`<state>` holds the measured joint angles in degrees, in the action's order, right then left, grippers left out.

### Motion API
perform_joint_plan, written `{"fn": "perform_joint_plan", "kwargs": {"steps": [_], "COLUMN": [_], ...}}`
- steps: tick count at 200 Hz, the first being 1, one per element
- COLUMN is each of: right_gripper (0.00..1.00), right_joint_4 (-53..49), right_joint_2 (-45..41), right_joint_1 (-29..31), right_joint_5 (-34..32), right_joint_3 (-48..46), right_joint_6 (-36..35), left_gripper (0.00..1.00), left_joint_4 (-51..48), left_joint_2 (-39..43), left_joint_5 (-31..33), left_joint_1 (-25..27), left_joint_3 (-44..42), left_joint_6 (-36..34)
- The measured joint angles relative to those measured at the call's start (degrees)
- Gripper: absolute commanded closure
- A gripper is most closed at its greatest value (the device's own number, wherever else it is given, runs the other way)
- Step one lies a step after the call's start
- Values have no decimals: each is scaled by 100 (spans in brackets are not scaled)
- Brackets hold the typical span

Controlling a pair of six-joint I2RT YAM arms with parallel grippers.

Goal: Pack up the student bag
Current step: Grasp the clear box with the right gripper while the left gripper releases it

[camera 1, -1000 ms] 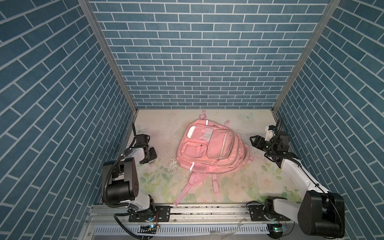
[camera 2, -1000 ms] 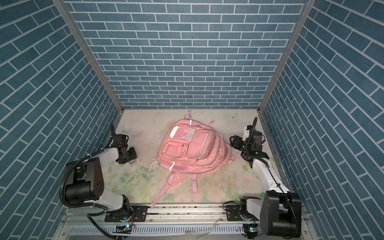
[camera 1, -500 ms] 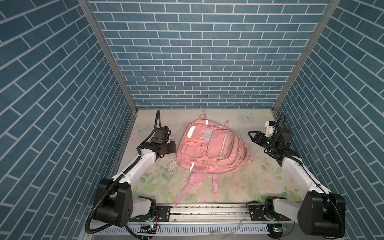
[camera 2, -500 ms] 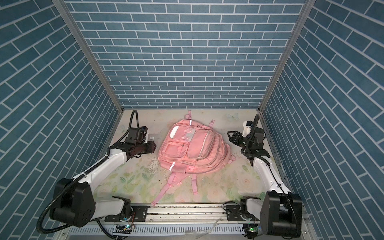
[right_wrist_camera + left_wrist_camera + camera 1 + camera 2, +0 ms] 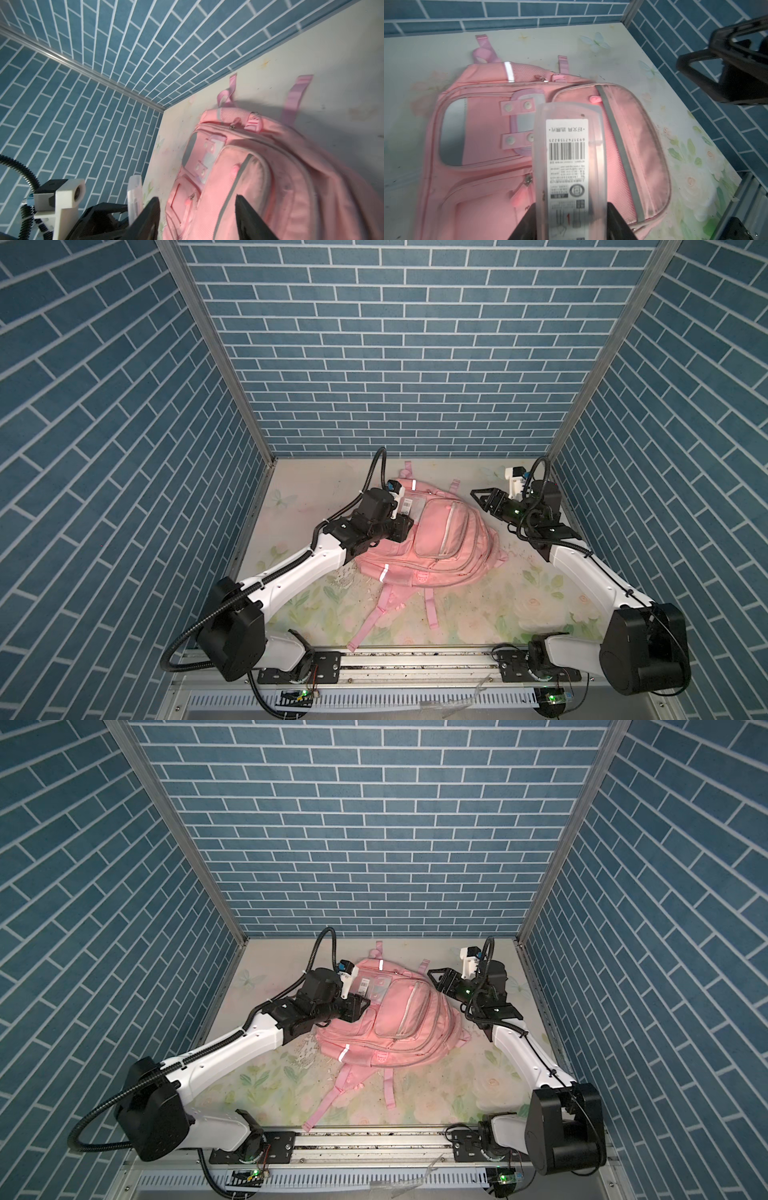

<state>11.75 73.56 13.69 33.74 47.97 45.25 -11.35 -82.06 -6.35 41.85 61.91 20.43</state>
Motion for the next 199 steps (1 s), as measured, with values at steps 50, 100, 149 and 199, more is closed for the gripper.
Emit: {"fn": "perform_joint_plan", "kwargs": {"steps": [50, 100, 149, 199], "right_gripper": [48, 52, 63, 83], "right_joint_4": [791, 1355, 1569, 1777], "right_joint_2": [380, 396, 396, 396], "right_joint_1": [831, 1086, 1174, 1174], "right_joint_5": [9, -96, -94, -9], "right_joint_3": [-9, -568, -649, -732], "right_joint_6": [616, 1010, 1165, 1307], "left_gripper": [70, 70, 70, 64], "left_joint_4": [426, 658, 713, 678], "left_joint_2": [-317, -695, -905, -986], "left_joint_5": [4, -26, -59, -57], "left_joint_1": [476, 533, 562, 599], "left_joint_3": [96, 417, 647, 741], "left_joint_6": [92, 212, 229, 223]}}
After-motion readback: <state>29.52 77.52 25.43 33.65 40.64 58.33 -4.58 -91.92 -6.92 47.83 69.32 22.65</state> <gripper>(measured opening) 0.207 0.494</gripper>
